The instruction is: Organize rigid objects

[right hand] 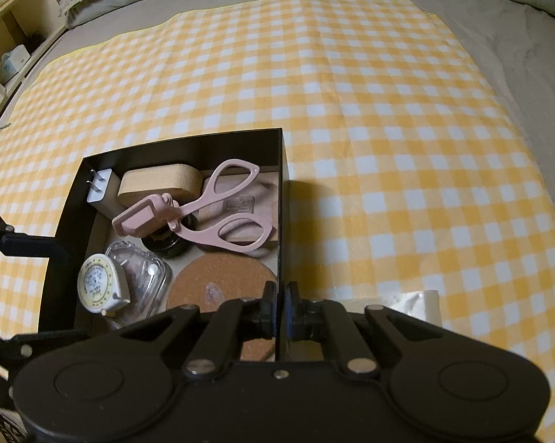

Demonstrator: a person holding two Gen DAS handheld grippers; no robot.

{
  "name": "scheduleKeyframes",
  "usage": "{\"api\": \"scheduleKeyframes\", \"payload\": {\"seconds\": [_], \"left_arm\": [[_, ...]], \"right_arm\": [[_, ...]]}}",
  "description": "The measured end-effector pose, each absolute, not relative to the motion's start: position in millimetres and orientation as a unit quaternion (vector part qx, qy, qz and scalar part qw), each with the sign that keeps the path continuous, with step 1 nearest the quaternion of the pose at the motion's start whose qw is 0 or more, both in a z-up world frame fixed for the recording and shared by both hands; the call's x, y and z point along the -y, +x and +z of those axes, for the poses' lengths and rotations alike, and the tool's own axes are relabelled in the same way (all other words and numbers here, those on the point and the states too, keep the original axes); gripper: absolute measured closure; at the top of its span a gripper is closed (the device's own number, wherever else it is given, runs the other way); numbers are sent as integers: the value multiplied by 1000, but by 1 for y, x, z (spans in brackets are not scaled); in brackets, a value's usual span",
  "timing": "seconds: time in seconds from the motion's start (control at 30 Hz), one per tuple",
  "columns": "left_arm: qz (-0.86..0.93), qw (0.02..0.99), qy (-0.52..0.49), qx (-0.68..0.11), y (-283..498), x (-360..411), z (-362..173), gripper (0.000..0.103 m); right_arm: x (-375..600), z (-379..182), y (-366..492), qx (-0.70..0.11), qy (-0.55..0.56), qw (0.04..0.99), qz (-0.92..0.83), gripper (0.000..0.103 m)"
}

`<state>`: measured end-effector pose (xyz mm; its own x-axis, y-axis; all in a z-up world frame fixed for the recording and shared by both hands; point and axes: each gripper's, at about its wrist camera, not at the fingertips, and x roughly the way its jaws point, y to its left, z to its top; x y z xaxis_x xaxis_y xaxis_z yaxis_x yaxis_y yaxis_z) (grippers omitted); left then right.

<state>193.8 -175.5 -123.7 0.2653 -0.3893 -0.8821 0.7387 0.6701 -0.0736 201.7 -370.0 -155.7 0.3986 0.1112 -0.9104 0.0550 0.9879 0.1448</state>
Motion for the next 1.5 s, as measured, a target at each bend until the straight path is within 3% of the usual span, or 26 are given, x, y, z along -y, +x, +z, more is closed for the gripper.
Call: {"api": "scheduleKeyframes", "payload": {"seconds": [0.53,0.7,1.1,1.4,1.5], "left_arm": [[-358,789,151,-475,191,171,-109,10],[-343,805,137,-465,190,167,-100,0],[-319,837,114,-431,174,155,-74,0],[-268,881,100,-376,153,138,-41,0],[-246,898,92,-352,143,132,-30,0]], "right_arm": [[365,-160,205,-555,65,829,15,97],[365,-160,205,-555,64,829,15,97],[373,-140,195,-524,77,848,10,95],[375,-83,160,-438,99,894,18,76],[373,-65,145,-405,97,909,17,62]]}}
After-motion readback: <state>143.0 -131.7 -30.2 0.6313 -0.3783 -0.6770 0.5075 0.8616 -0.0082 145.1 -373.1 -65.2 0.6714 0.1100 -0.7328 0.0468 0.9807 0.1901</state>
